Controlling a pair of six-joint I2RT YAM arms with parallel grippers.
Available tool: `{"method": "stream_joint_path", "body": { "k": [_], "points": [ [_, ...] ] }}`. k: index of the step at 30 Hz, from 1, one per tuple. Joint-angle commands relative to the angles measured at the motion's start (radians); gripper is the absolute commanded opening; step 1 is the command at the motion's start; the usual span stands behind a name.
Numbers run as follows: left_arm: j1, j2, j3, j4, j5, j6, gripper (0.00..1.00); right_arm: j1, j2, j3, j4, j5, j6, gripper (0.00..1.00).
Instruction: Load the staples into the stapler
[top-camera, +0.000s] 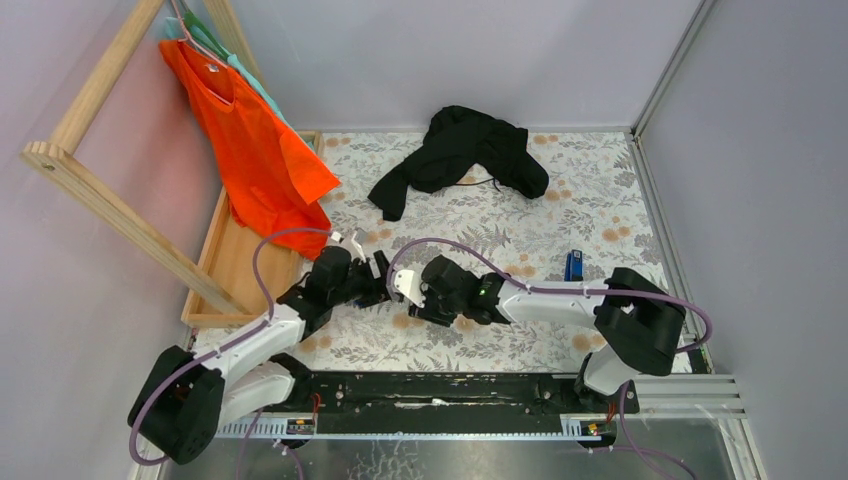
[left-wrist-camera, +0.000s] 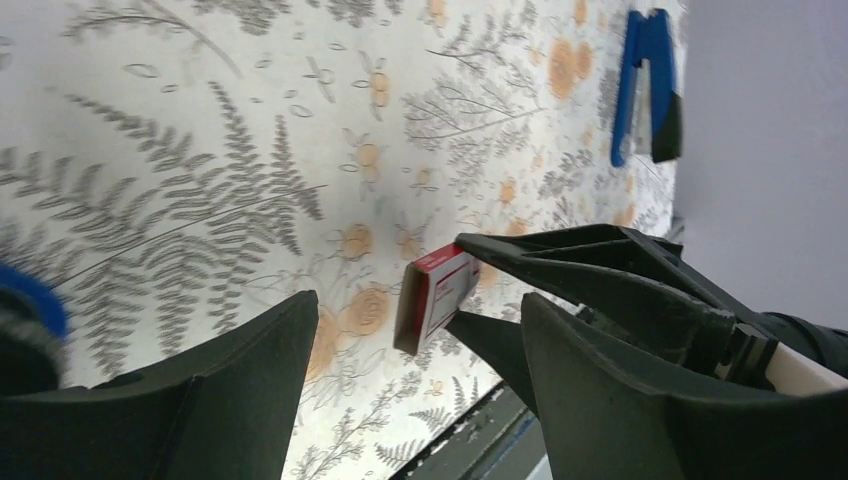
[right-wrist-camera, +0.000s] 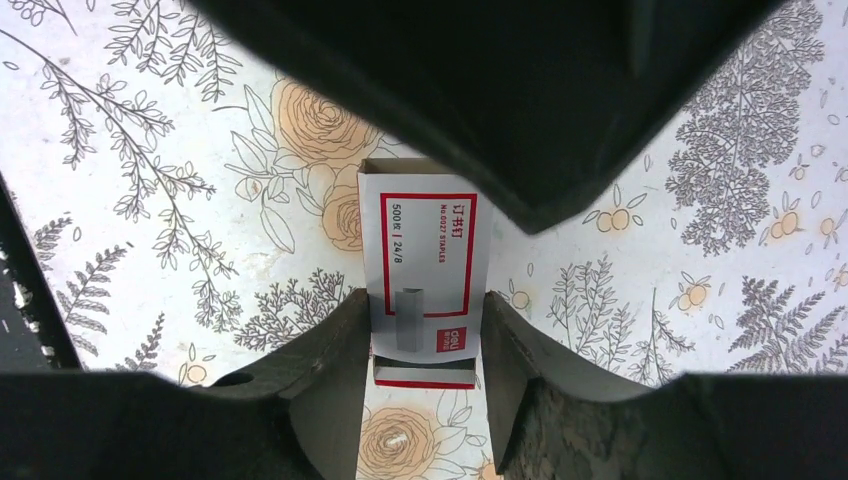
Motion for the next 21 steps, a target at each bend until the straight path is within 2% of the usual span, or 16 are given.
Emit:
{"method": "stream_joint_path", "body": {
  "k": [1,5,8,9,13,16,19,21],
  "points": [
    [0.006,-0.061,0.046,-0.121,-0.111,0.035,0.83,-0.009,0.040,0.038,0.003,0.040,0.020,0.46],
    [0.007,-0.094,0.076,-0.196,-0.184,0.045,0.87,-0.032,0.065,0.048,0.008,0.043,0.058,0.46],
    [0.006,-0.115,0.112,-0.268,-0.260,0.031,0.99,-0.058,0.071,0.053,0.017,0.041,0.099,0.47],
    [0.007,-0.133,0.122,-0.283,-0.273,0.033,1.00,-0.066,0.075,0.056,0.013,0.040,0.111,0.47],
    [0.007,-0.227,0.135,-0.307,-0.313,0.018,1.00,-0.091,0.112,0.091,-0.006,0.058,0.157,0.48],
    [0.008,-0.317,0.157,-0.403,-0.455,-0.137,1.00,-0.098,0.154,0.126,-0.021,0.089,0.204,0.48],
    [0.009,-0.403,0.164,-0.393,-0.440,-0.023,1.00,-0.100,0.186,0.161,-0.028,0.111,0.248,0.49],
    [0.008,-0.439,0.155,-0.383,-0.442,-0.029,1.00,-0.102,0.201,0.175,-0.030,0.121,0.273,0.50]
  ]
}}
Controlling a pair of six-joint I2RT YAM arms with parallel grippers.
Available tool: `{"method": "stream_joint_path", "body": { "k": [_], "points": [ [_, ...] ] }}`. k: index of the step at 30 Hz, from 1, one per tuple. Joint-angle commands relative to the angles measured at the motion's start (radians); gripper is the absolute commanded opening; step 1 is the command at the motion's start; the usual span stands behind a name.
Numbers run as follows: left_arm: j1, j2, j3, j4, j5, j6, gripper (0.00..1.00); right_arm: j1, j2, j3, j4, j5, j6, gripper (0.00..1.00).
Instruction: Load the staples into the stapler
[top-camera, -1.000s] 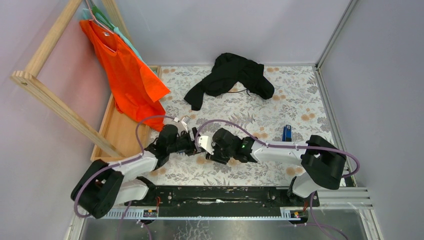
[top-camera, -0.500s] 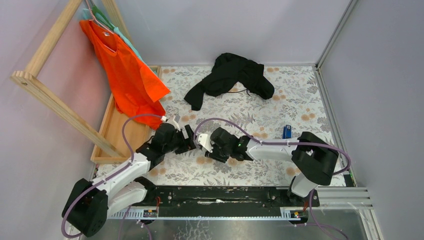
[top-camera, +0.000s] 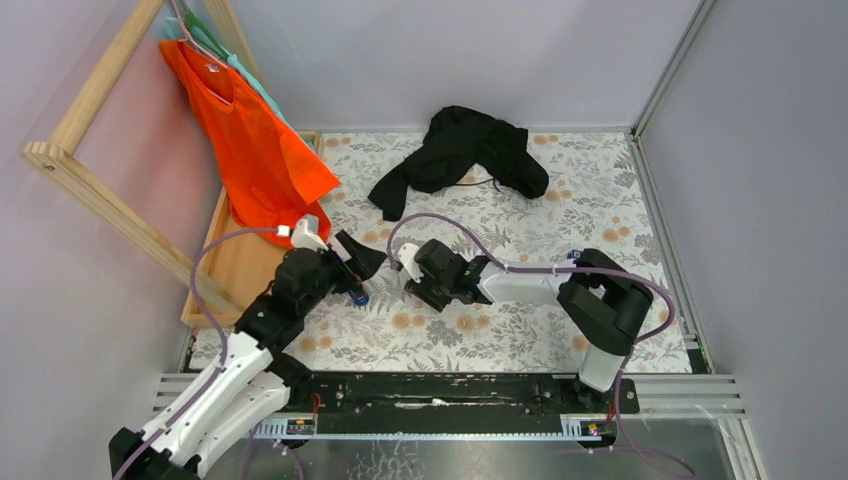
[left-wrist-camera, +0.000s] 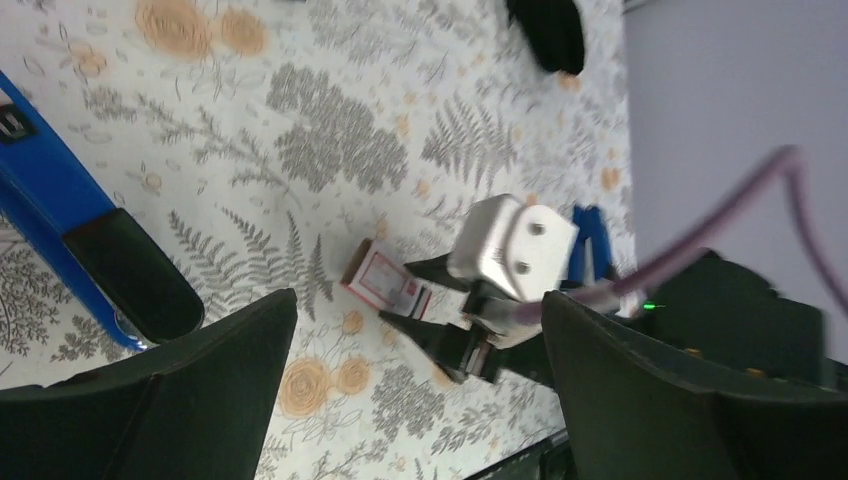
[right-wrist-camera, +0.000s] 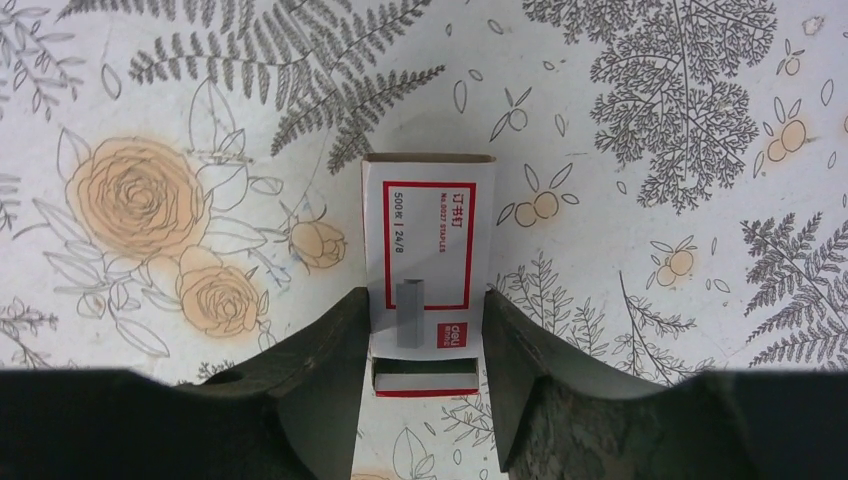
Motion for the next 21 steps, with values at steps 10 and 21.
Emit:
{"method": "stream_joint_path", "body": {
  "k": [10,21],
  "points": [
    [-0.023,0.115,0.065,-0.045,-0.027,-0.126,0.99,-0.008,-0.067,-0.014,0.046,0.045,0.154,0.67],
    [-0.188,0.282,0.143,-0.049,-0.179,-0.224,0.95,-0.048,-0.173,-0.184,0.158,-0.012,0.219,0.73]
  ]
}}
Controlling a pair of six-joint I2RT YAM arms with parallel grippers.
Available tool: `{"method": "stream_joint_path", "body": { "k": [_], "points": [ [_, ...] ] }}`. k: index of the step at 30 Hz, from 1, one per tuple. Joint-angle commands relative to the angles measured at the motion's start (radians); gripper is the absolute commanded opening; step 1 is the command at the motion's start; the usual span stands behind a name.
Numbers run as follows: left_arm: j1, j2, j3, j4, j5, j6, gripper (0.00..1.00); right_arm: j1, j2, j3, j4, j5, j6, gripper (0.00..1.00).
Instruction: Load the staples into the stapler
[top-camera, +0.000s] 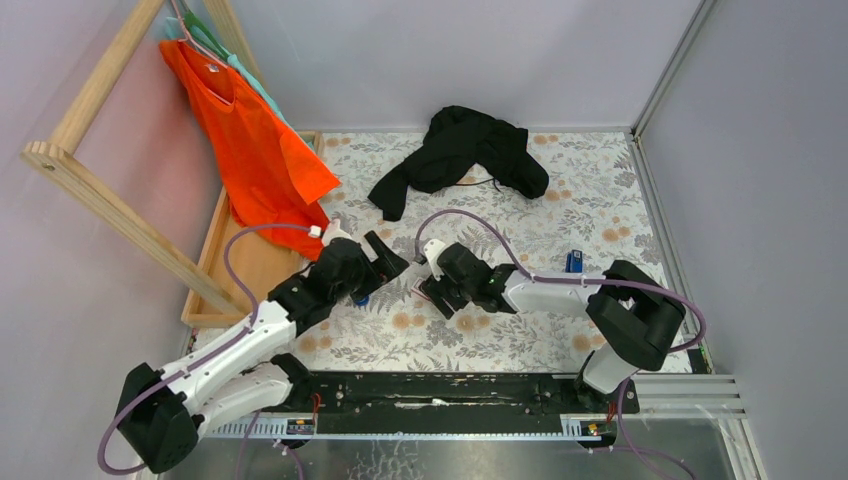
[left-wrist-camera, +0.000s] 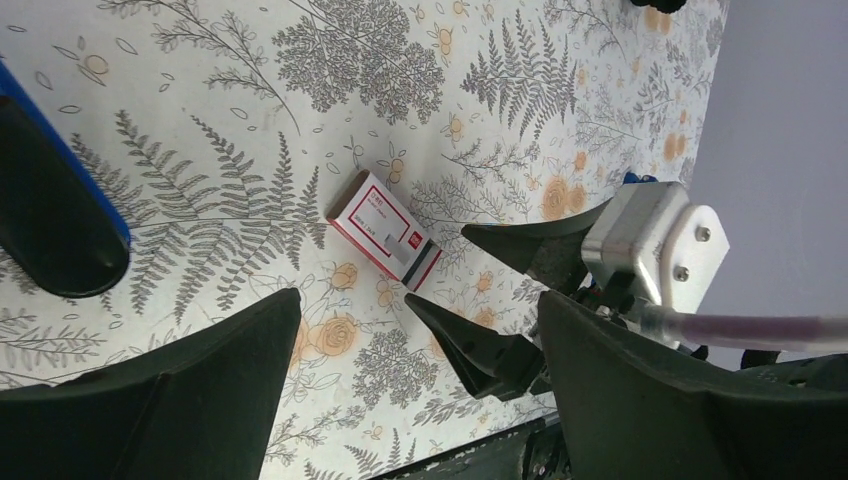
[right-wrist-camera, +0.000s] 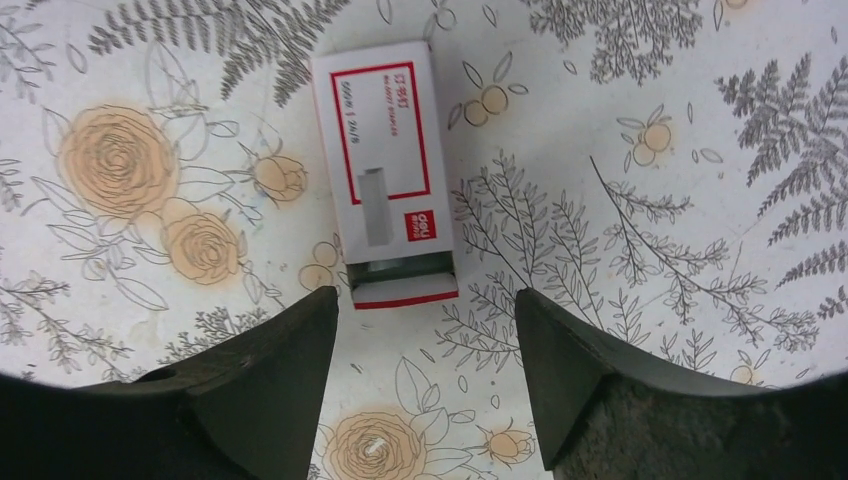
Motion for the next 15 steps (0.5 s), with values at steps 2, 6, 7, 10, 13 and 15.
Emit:
{"method": "stream_joint_path", "body": {
  "k": [2,6,7,10,13,15],
  "points": [
    [-0.062,0.089,0.068,0.005,-0.093,-0.069,0.95,-0.016,-0.028,-0.041,0.104,-0.052,0.032,0.73],
    [-0.084,0.157,0.097,-0.017,-0.113,-0.117,0.95,-0.018,-0.025,-0.068,0.147,-0.070,0.031,0.74],
    [-0.085,0.176,0.103,-0.026,-0.123,-0.133,0.95,-0.018,-0.026,-0.078,0.162,-0.075,0.031,0.74],
    [-0.089,0.215,0.121,-0.062,-0.145,-0.180,0.94,-0.018,-0.027,-0.108,0.211,-0.096,0.029,0.74],
    [-0.089,0.238,0.147,-0.103,-0.174,-0.211,0.94,-0.018,-0.023,-0.131,0.251,-0.120,0.031,0.73],
    [-0.090,0.242,0.153,-0.117,-0.191,-0.227,0.94,-0.018,-0.029,-0.145,0.271,-0.138,0.034,0.71]
  ]
}}
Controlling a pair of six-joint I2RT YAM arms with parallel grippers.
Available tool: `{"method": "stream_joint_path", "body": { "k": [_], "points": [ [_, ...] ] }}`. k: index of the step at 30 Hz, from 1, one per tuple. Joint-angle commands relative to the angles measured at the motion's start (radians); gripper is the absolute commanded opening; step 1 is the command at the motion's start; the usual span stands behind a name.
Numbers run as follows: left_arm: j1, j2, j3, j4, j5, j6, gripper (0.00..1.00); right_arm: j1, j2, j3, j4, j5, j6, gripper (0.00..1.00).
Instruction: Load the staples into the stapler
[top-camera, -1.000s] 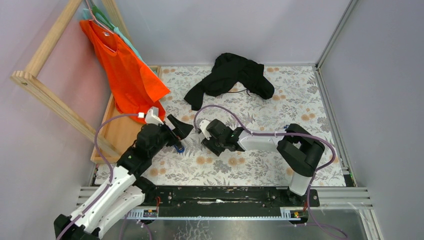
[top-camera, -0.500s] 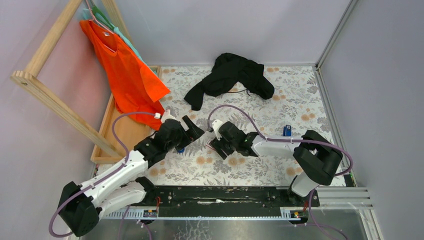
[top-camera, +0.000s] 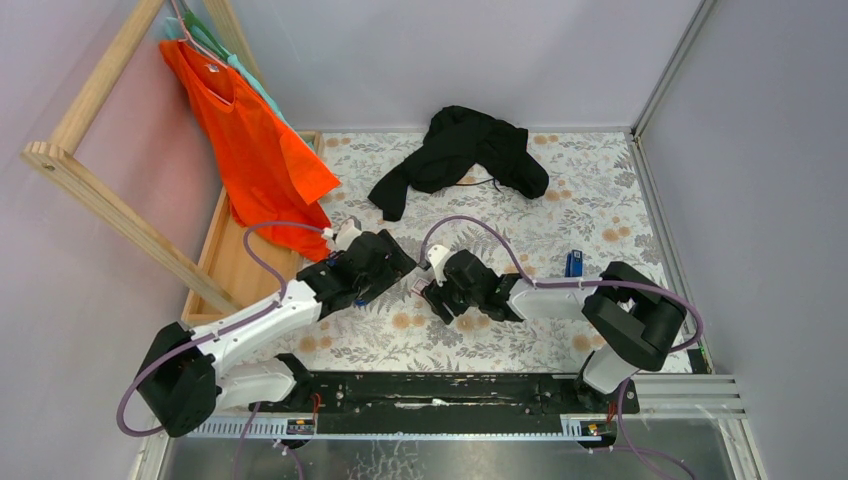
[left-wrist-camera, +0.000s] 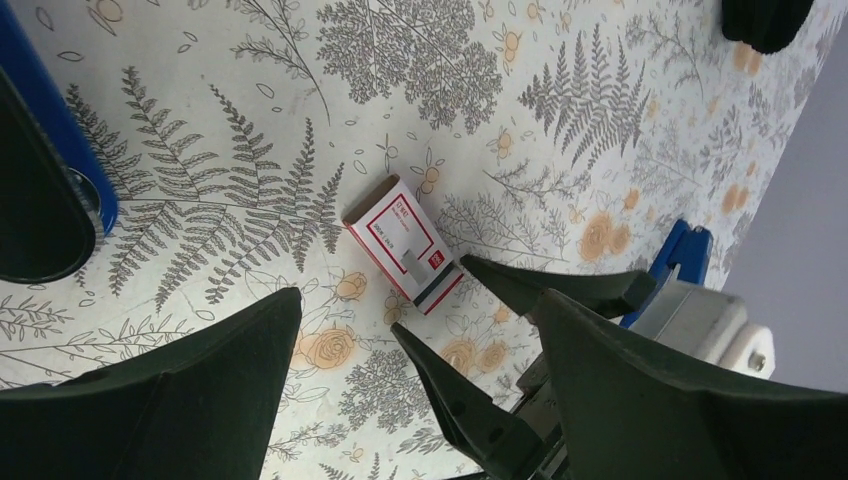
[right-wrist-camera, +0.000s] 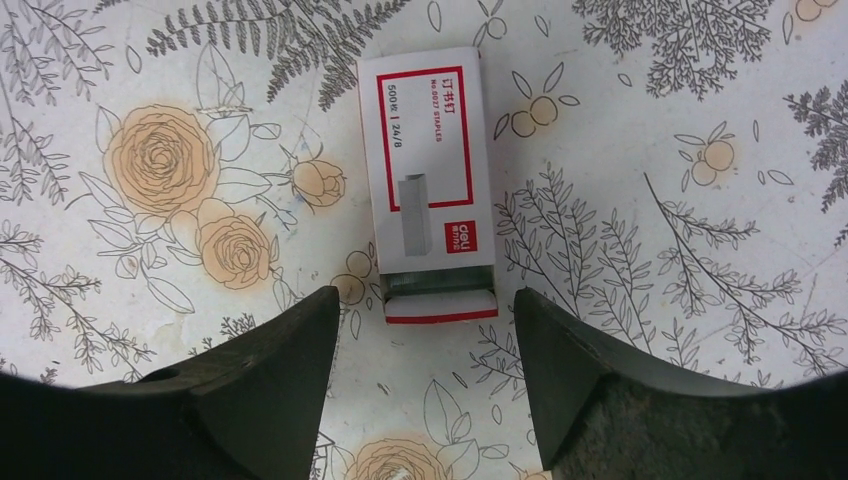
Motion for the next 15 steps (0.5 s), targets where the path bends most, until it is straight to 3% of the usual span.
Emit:
{"method": "stream_joint_path", "body": {
  "k": [1,8,15],
  "points": [
    [-0.007,0.004,0.042,-0.064,-0.093,-0.072,0.94,-0.003,-0.031,-0.038,0.095,-0.065,0.018,0.70],
    [-0.006,0.009,0.029,-0.052,-0.106,-0.101,0.91,-0.003,-0.059,-0.115,0.193,-0.081,0.062,0.61],
    [-0.010,0.159,0.087,-0.039,-0.043,-0.091,0.91,0.027,-0.065,-0.176,0.275,0.029,0.100,0.58]
  ]
}}
